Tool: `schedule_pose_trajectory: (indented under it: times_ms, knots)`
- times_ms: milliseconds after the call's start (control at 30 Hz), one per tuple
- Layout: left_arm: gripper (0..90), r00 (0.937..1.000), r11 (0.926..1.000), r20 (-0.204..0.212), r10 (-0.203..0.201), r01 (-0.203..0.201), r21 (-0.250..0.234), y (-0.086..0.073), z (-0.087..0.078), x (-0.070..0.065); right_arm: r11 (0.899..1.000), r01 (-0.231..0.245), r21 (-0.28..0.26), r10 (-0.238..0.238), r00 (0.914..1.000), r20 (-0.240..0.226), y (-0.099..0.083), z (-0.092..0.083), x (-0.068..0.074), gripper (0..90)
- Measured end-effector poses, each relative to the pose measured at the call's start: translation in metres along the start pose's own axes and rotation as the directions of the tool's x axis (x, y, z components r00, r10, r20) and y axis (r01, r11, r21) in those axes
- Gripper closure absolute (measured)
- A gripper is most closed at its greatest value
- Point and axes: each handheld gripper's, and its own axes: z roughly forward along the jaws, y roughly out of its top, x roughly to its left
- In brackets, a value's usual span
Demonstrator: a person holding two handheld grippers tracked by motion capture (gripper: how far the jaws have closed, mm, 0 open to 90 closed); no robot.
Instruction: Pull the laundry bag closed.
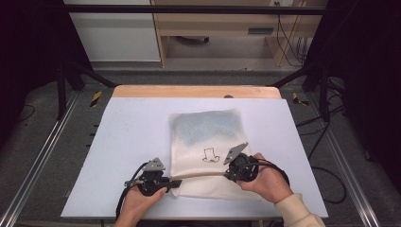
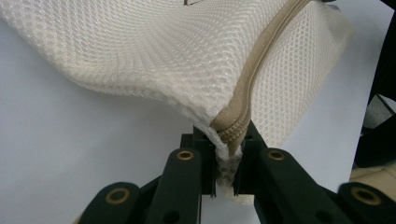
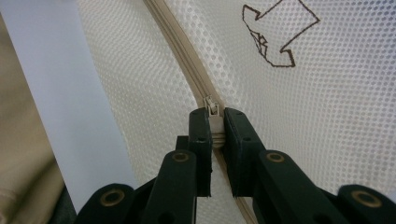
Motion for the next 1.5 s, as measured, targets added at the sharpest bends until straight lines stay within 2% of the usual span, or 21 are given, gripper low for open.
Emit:
schedule_pose_trajectory:
  times_ms: [1500]
  knots:
    - [82.5, 1.0, 1.0, -0.006, 0.002, -0.002, -0.003, 0.0, -0.001, 0.001, 0.998, -0.061, -0.008, 0.062, 0.9979, 0.018, -0.029, -0.012, -0.011, 82.2]
